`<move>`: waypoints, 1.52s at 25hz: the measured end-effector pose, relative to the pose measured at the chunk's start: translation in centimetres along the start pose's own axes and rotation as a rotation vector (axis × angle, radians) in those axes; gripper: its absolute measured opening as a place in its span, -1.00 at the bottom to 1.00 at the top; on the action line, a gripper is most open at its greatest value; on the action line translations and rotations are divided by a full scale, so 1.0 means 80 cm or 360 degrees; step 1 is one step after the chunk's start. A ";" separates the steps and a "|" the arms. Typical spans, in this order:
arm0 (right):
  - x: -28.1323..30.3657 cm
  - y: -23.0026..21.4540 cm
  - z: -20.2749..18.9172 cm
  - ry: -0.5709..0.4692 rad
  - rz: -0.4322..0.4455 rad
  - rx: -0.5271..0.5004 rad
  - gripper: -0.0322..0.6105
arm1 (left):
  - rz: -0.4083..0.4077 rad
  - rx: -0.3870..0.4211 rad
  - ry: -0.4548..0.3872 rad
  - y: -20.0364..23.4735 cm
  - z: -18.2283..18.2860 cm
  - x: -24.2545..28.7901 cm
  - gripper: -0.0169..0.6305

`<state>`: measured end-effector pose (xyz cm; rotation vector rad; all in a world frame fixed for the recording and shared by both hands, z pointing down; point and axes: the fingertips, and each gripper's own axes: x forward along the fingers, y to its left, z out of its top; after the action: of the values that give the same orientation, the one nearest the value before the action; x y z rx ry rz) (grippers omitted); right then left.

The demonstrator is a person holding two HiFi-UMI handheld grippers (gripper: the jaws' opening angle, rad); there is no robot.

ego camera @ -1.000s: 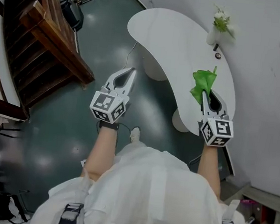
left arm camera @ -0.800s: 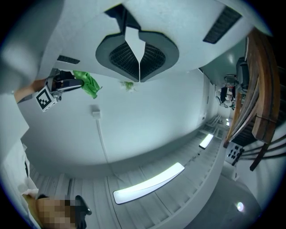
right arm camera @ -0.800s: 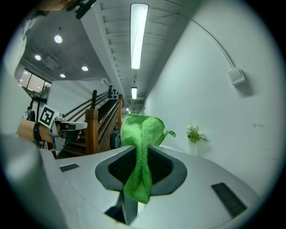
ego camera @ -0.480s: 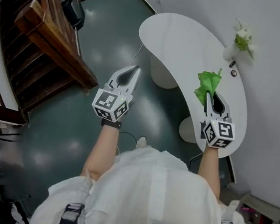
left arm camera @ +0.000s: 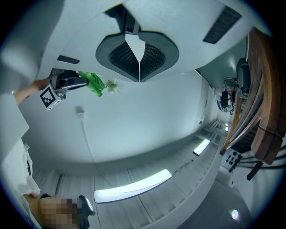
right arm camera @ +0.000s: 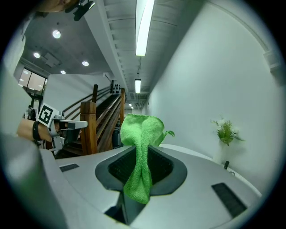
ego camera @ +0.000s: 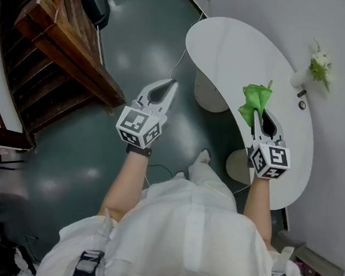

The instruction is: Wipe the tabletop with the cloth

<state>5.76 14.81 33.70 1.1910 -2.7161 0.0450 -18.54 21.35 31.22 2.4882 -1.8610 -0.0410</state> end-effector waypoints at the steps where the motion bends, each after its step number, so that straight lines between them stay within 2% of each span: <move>1: 0.016 -0.002 0.000 0.0003 0.0013 0.0001 -0.68 | -0.0003 -0.0003 0.0012 0.007 -0.004 0.010 -0.89; 7: 0.127 -0.028 0.001 0.0033 0.0058 0.0025 -0.68 | -0.0017 0.0016 0.0067 0.069 -0.014 0.097 -0.89; 11: 0.199 -0.069 0.007 0.0060 0.0074 0.0029 -0.68 | -0.0007 0.0011 0.0098 0.115 -0.014 0.175 -0.88; 19: 0.323 -0.135 0.020 0.0120 0.0110 -0.0012 -0.68 | -0.0069 0.0060 0.0139 0.175 -0.015 0.313 -0.89; 24: 0.389 -0.162 0.013 0.0203 0.0073 -0.0043 -0.68 | -0.0196 0.0119 0.0192 0.205 -0.029 0.388 -0.89; 33: 0.525 -0.231 -0.027 0.0431 -0.0151 -0.0003 -0.68 | -0.0548 0.0095 0.0312 0.273 -0.081 0.530 -0.88; 38: 0.608 -0.263 -0.055 0.0527 -0.0251 0.0007 -0.68 | -0.0676 0.0107 0.0347 0.322 -0.102 0.587 -0.88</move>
<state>-10.55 -34.44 45.50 1.2684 -2.3331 0.2076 -29.61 -30.87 40.42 2.7541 -1.2525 0.2740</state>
